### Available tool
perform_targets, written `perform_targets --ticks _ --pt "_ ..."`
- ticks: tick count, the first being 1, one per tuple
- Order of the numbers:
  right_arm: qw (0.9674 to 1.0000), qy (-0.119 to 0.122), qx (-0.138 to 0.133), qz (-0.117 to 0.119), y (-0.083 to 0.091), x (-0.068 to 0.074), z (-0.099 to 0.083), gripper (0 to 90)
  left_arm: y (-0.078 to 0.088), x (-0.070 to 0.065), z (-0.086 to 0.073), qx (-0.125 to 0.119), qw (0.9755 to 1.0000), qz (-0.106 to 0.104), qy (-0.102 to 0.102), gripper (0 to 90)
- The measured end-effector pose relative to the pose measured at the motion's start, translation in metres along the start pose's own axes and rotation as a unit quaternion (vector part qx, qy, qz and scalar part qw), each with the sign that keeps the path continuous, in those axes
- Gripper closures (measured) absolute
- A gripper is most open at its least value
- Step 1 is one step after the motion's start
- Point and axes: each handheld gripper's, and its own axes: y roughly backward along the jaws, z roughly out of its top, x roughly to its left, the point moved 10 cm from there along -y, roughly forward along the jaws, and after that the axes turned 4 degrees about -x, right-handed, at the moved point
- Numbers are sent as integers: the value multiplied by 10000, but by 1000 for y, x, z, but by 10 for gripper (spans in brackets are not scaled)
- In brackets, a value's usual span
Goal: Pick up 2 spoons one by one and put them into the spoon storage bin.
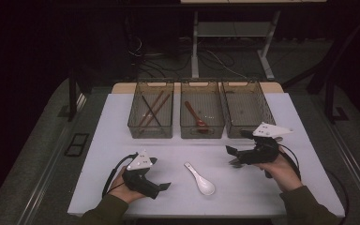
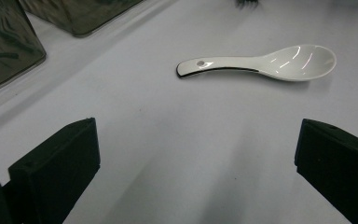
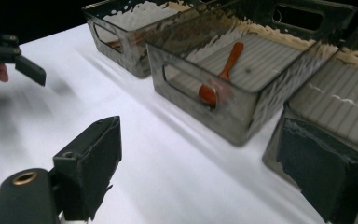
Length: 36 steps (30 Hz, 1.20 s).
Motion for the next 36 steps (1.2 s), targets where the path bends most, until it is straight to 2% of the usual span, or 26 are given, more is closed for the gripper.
perform_targets --ticks 3,5,12,18,22,25,28,32,36 --pt "10000 7 55 14 9 -1 -13 144 -1 -1 0 4 10000 -23 12 0" --pt "9998 -110 111 124 14 -1 -21 145 -2 0 0 15 10000 -30 -1 0" --pt "9994 -307 168 76 28 -6 -40 144 -7 2 5 36 10000 -17 -14 1" --pt "9990 -246 295 216 36 0 -62 144 -14 2 15 10 10000 -24 -89 81" --pt "9990 -201 357 182 41 1 -72 144 -19 -1 25 -39 9998 -163 -97 154" --pt "9988 -175 408 188 43 1 -76 144 -26 -3 35 -90 9994 -292 -134 273" --pt "9988 -197 405 196 42 1 -76 144 -38 -6 45 -88 9985 -506 -178 455" --pt "9987 -190 419 198 40 1 -75 144 -59 -9 49 155 9969 -696 -319 692" --pt "9988 -190 417 199 39 2 -75 144 -77 -13 52 352 9951 -832 -389 865"
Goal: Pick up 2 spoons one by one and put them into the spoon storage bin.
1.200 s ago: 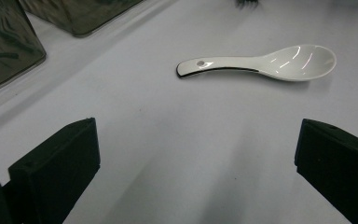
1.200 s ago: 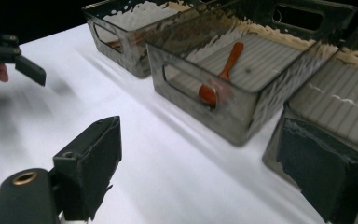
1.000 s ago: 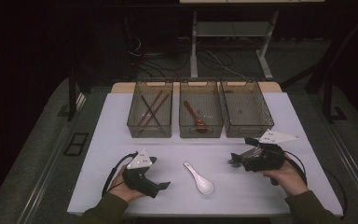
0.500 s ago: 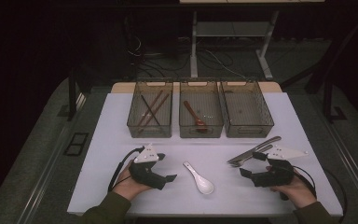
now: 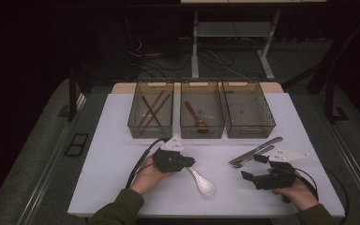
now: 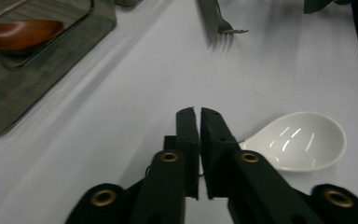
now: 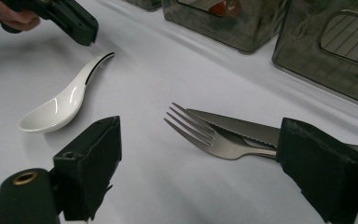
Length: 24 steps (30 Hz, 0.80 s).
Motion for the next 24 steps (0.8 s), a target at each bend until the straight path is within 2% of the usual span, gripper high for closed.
perform_targets --ticks 2,7,12,15,17,19,21,24 --pt "10000 13 26 -22 -1 0 -1 144 -6 -1 1 103 9999 -93 -27 892" --pt "10000 18 24 -25 -2 -1 0 144 -19 0 -3 380 9992 -41 -138 893" --pt "10000 -6 23 -43 -1 -1 0 144 -25 1 -9 564 9982 10 -205 893" --pt "10000 -10 13 -54 -1 -2 0 144 -24 1 -10 604 9979 66 -232 893" --pt "10000 -38 -1 -17 0 -2 0 144 -21 2 -12 692 9970 95 -332 892" --pt "10000 -80 -39 -16 0 -2 1 144 -18 1 -13 676 9972 101 -289 893" --pt "9999 -96 -41 -25 1 -3 1 144 -14 2 -19 819 9960 136 -325 893" --pt "9999 -92 -43 -45 2 -4 1 144 -10 3 -23 779 9965 148 -280 893"
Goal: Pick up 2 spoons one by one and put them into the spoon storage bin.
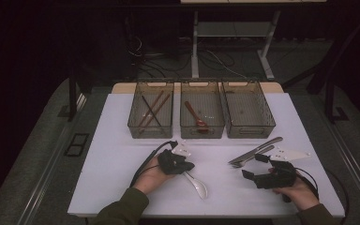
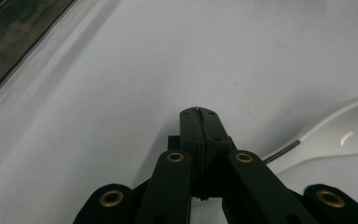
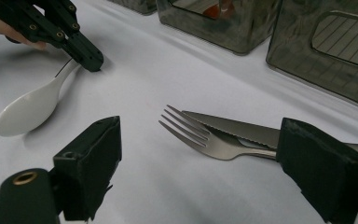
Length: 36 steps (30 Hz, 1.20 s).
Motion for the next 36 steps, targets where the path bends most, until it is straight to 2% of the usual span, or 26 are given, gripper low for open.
perform_targets --ticks 4,7,10,17,27,29,30,32,36 --pt "10000 -18 -10 -10 0 -1 0 144 1 2 -1 19 9999 53 -86 892" --pt "10000 -19 -1 -7 0 0 0 144 1 2 -1 25 10000 32 -19 892" --pt "10000 -25 -15 -9 1 0 0 144 4 3 -3 63 9999 107 -16 892" --pt "10000 -7 -10 16 1 0 0 144 17 5 -15 224 9995 222 -16 892" --pt "10000 -25 -17 14 1 0 0 144 34 -11 -31 362 9991 134 183 892" --pt "10000 -10 -14 20 1 1 0 144 36 -13 -29 286 9993 131 216 889" --pt "10000 -8 -17 21 1 1 0 144 35 -14 -24 151 9995 95 258 844" --pt "10000 -16 -18 16 1 1 0 144 33 -18 -12 -126 9995 -80 291 787" --pt "10000 -19 -11 20 1 2 0 144 19 -34 10 -422 9974 -469 344 618"
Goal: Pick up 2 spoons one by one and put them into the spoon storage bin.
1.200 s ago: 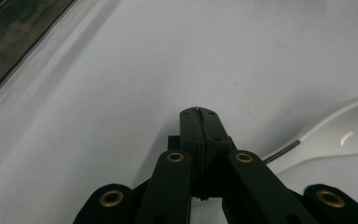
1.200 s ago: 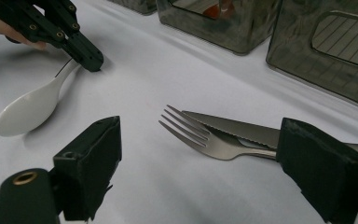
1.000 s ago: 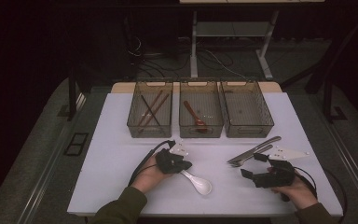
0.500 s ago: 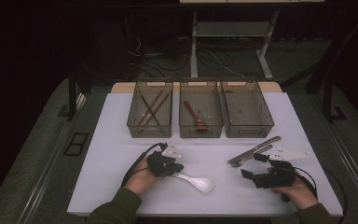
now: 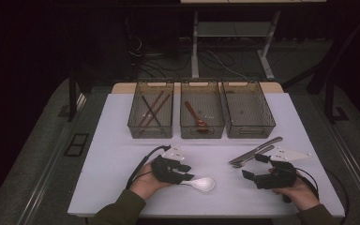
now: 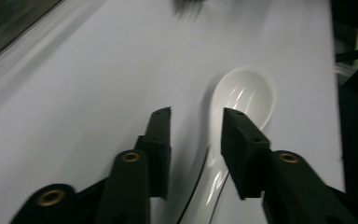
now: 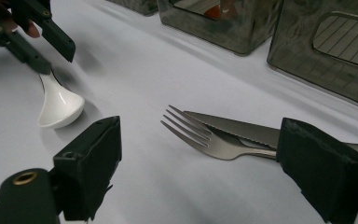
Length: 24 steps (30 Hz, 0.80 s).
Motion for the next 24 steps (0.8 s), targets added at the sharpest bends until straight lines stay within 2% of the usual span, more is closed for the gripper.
perform_targets --ticks 2,5,8,12,14,17,20,24 --pt "10000 -1 9 3 0 0 0 144 -10 -8 6 -18 9999 -153 -38 563" --pt "10000 13 0 11 0 0 0 144 -24 -16 11 34 9997 -186 -140 533" --pt "10000 12 -1 7 0 0 0 144 -32 -18 9 196 9989 -183 -383 522" --pt "10000 0 -13 7 0 0 0 144 -37 -18 1 474 9972 -79 -577 521" --pt "10000 8 -2 9 0 0 0 144 -39 -20 0 517 9966 -138 -629 528" --pt "10000 12 -7 4 0 0 0 144 -38 -26 -1 533 9959 -307 -670 610" --pt "10000 15 -10 -8 0 0 0 144 -36 -26 -1 576 9951 -303 -746 701" --pt "10000 16 -8 0 0 0 0 145 -33 -25 -1 520 9955 -391 -694 785"
